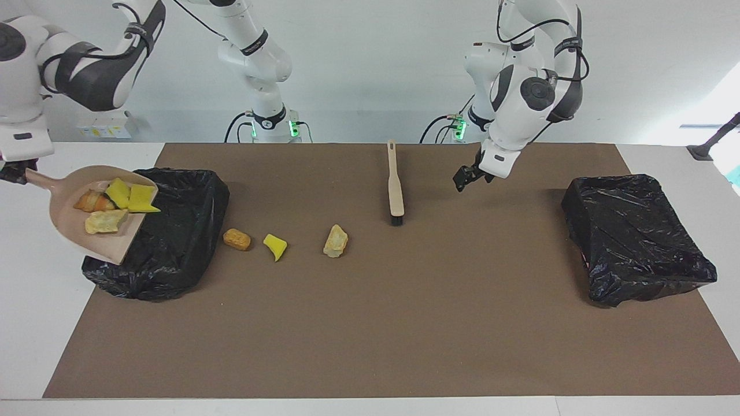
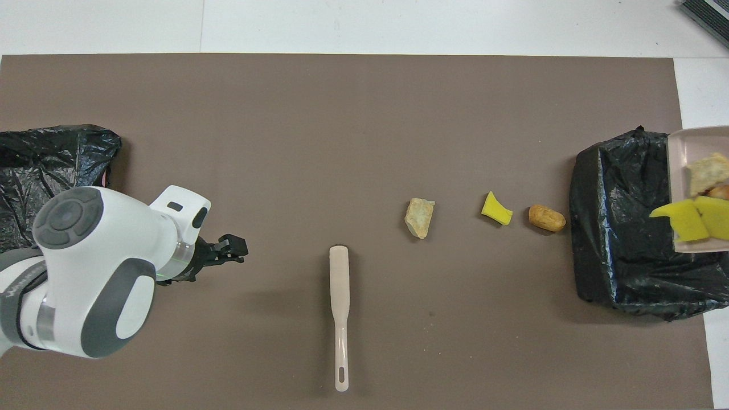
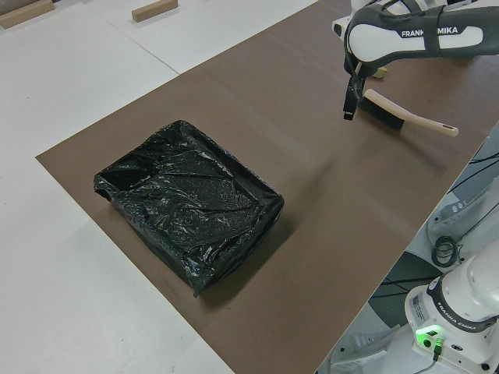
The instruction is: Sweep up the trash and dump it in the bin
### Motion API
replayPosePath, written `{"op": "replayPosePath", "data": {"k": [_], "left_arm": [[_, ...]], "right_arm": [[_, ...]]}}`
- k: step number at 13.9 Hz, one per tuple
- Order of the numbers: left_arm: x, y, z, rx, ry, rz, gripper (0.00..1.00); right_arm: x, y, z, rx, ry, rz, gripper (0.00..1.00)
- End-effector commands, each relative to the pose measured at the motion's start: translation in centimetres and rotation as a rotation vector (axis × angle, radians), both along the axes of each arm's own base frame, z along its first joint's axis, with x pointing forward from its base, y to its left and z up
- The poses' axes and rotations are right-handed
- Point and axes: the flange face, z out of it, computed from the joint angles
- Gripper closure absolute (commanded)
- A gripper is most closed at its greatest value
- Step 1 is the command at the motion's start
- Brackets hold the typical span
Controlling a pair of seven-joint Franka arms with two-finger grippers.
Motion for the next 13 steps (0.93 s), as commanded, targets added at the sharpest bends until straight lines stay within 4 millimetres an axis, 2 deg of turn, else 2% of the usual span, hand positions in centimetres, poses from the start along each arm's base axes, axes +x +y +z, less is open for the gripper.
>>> {"op": "replayPosePath", "data": {"k": [1, 3, 6, 8, 11, 13], "left_arm": [[0.4, 4.8, -0.1, -0.012, 0.019, -0.08, 0.0], [0.6, 7.0, -0.3, -0.027, 0.022, -0.135, 0.0], [0.7, 9.8, -0.3, -0.047, 0.01, -0.309, 0.0], [0.7, 11.8, -0.3, -0.058, 0.007, -0.414, 0.0], [0.8, 12.3, 0.2, -0.025, 0.003, -0.52, 0.0], [1.0, 13.0, 1.6, -0.018, -0.022, -0.51, 0.0]], "right_arm": [[-3.0, 3.8, -1.7, -0.105, -0.003, -0.005, 1.0], [-3.8, 4.1, -1.9, -0.137, 0.006, -0.007, 1.0], [-4.1, 3.2, -1.3, -0.171, 0.022, -0.006, 1.0], [-4.3, 2.1, 0.5, -0.176, 0.028, 0.011, 1.0], [-5.1, 0.9, 2.4, -0.163, -0.01, -0.021, 1.0], [-5.2, 0.9, 1.9, -0.078, -0.057, -0.066, 1.0]]}}
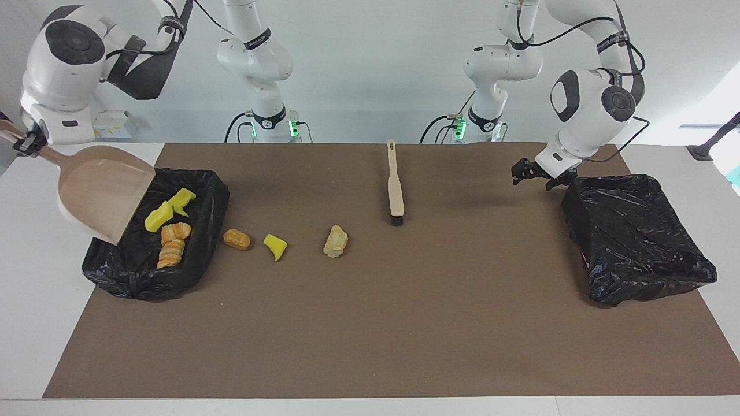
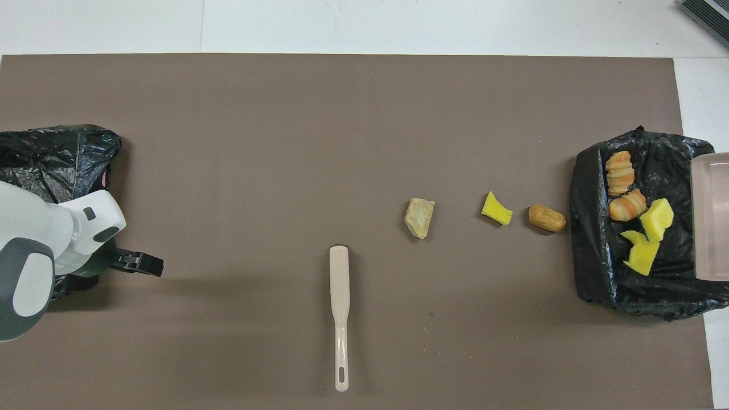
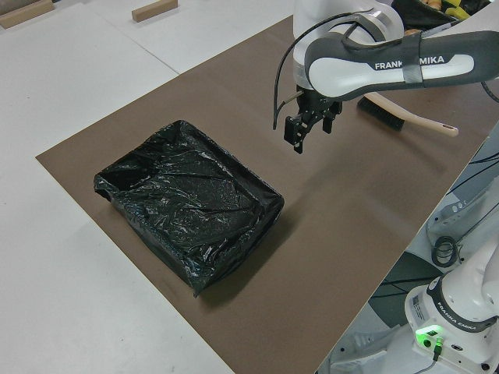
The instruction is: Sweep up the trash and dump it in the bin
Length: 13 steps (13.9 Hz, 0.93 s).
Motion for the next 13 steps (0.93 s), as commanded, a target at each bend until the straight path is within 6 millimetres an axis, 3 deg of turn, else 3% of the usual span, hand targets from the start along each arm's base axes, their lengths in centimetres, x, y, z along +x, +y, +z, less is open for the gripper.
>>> {"op": "replayPosePath", "data": {"k": [1, 4, 7, 13], "left_arm": [[0.0, 1.0, 2.6, 0.016, -0.038, -0.013, 0.0], [1.5, 1.0, 7.1, 0.017, -0.096, -0.007, 0.0], [2.1, 0.9, 12.5, 0.018, -0.096, 0.001, 0.0], [1.2, 0.4, 20.8, 0.031, -0.121, 0.113, 0.0]], "right_arm": [[-0.4, -0.3, -0.1, 0.111, -0.063, -0.034, 1.0], [-0.3, 0.8, -1.0, 0.253, -0.107, -0.074, 1.0], [-0.3, 3.5, -2.0, 0.369, -0.193, -0.232, 1.0], [1.6, 13.9, -4.2, 0.453, -0.377, -0.595, 1.0]]}}
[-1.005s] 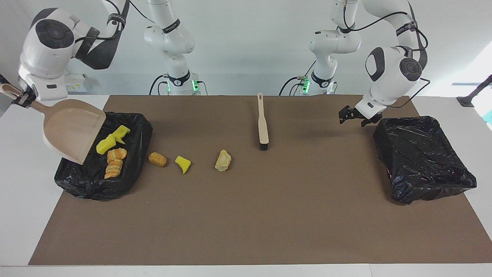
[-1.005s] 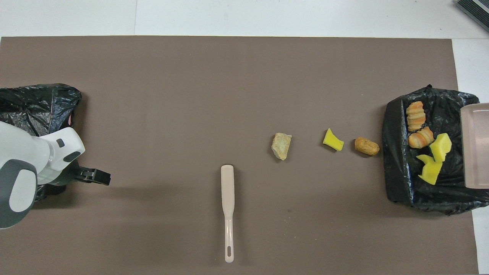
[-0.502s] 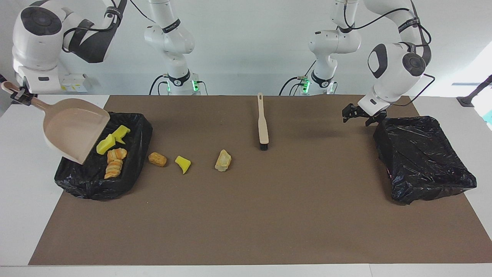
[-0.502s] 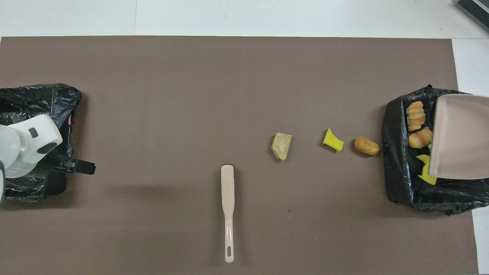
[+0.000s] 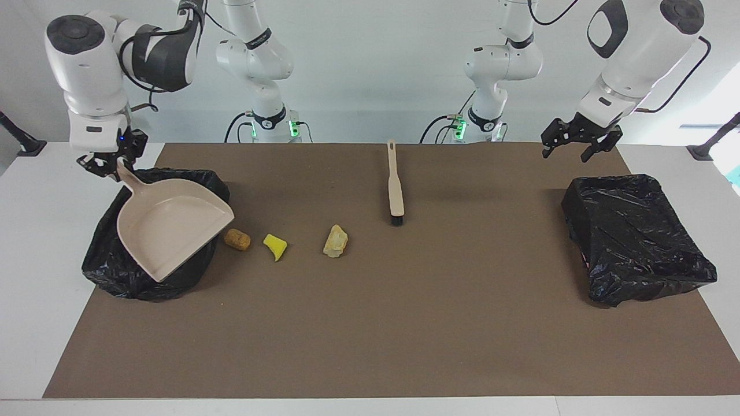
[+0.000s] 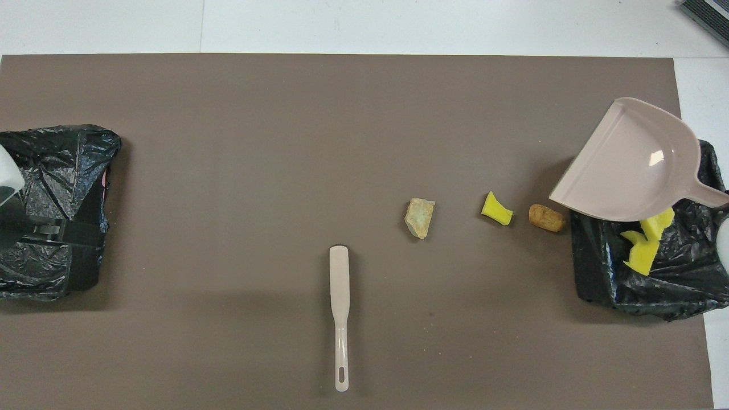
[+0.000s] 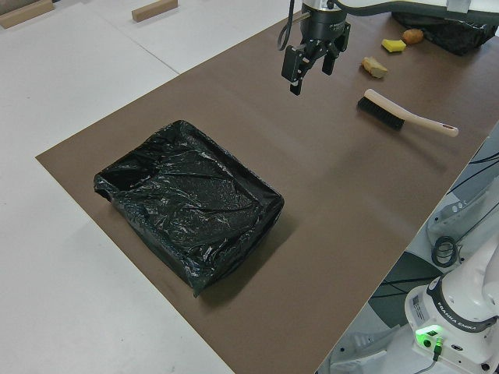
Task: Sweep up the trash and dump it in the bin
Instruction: 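Bring the empty dustpan back to the table center with the right gripper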
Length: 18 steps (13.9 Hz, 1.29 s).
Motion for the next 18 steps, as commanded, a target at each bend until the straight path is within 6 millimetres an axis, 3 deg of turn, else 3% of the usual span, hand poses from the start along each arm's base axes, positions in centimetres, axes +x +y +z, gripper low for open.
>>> {"op": "replayPosePath", "data": {"k": [1, 4, 6, 11, 15, 18], "left_arm": [[-0.6, 0.4, 4.0, 0.024, 0.001, 0.06, 0.0], [-0.6, 0.2, 6.2, 0.028, -0.009, 0.084, 0.0], [-0.2, 0.2, 7.0, 0.062, -0.01, 0.075, 0.0], [-0.8, -0.5, 6.5, 0.054, 0.004, 0.056, 0.0], [-0.7, -0.5, 6.5, 0.049, -0.006, 0.065, 0.0], [-0.5, -0.2, 6.5, 0.048, -0.012, 0.071, 0.0]], "right_arm": [[0.2, 3.4, -1.2, 0.073, -0.031, -0.159, 1.0], [1.3, 8.3, -3.6, 0.16, -0.047, -0.335, 1.0], [2.0, 12.9, -5.0, 0.186, -0.056, -0.425, 1.0], [3.0, 24.1, -8.5, 0.28, -0.109, -0.637, 1.0], [2.5, 34.0, -11.4, 0.346, -0.152, -0.748, 1.0], [2.4, 39.9, -12.5, 0.374, -0.171, -0.807, 1.0]]}}
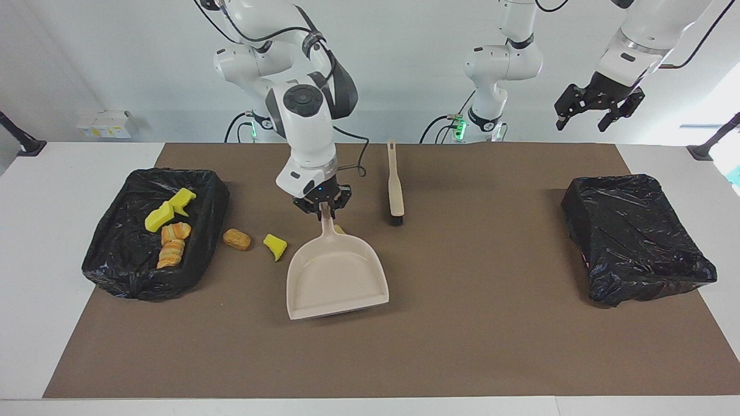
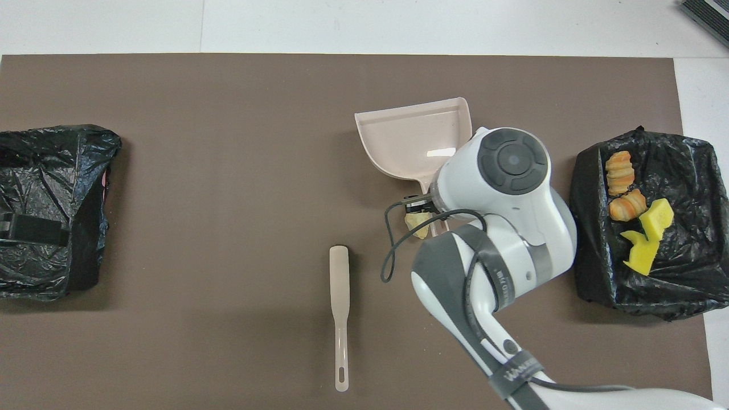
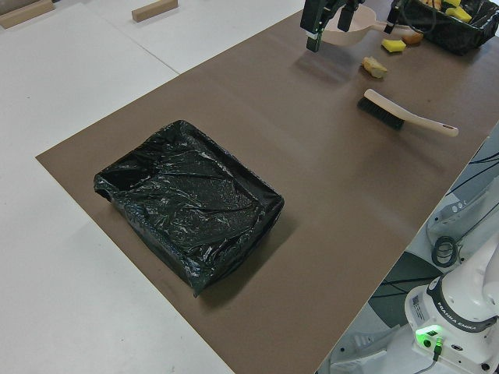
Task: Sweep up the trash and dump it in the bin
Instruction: 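Bring the empty dustpan back to the table center with the right gripper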
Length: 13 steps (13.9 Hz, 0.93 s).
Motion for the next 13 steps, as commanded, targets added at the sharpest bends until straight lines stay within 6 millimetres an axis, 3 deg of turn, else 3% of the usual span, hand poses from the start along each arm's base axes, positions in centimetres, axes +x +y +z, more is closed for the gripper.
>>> {"op": "replayPosePath", "data": {"k": [1, 4, 7, 8, 9, 10, 13], "left_arm": [[0.1, -0.3, 0.3, 0.01, -0.006, 0.002, 0.0], [0.0, -0.2, 0.4, 0.011, 0.0, 0.005, 0.0], [0.0, 1.4, 0.5, 0.013, 0.0, 0.036, 0.0], [0.1, 1.5, 0.4, 0.014, 0.003, 0.038, 0.0], [0.1, 1.3, 0.4, 0.014, 0.003, 0.035, 0.0], [0.1, 1.2, 0.4, 0.014, 0.003, 0.032, 0.0], [0.1, 1.3, 0.4, 0.014, 0.003, 0.034, 0.0]], "right_arm": [[0.9, 4.5, -1.6, 0.04, -0.008, -0.098, 1.0], [-0.1, 10.7, -6.0, 0.051, -0.011, -0.137, 1.0], [0.4, 13.2, -7.6, 0.047, -0.014, -0.129, 1.0], [0.3, 13.2, -7.7, 0.047, -0.014, -0.129, 0.91], [0.4, 13.1, -7.6, 0.049, -0.019, -0.13, 0.18], [0.2, 13.3, -7.5, 0.05, -0.019, -0.126, 0.0], [0.2, 13.3, -6.8, 0.055, -0.026, -0.126, 0.0]]}}
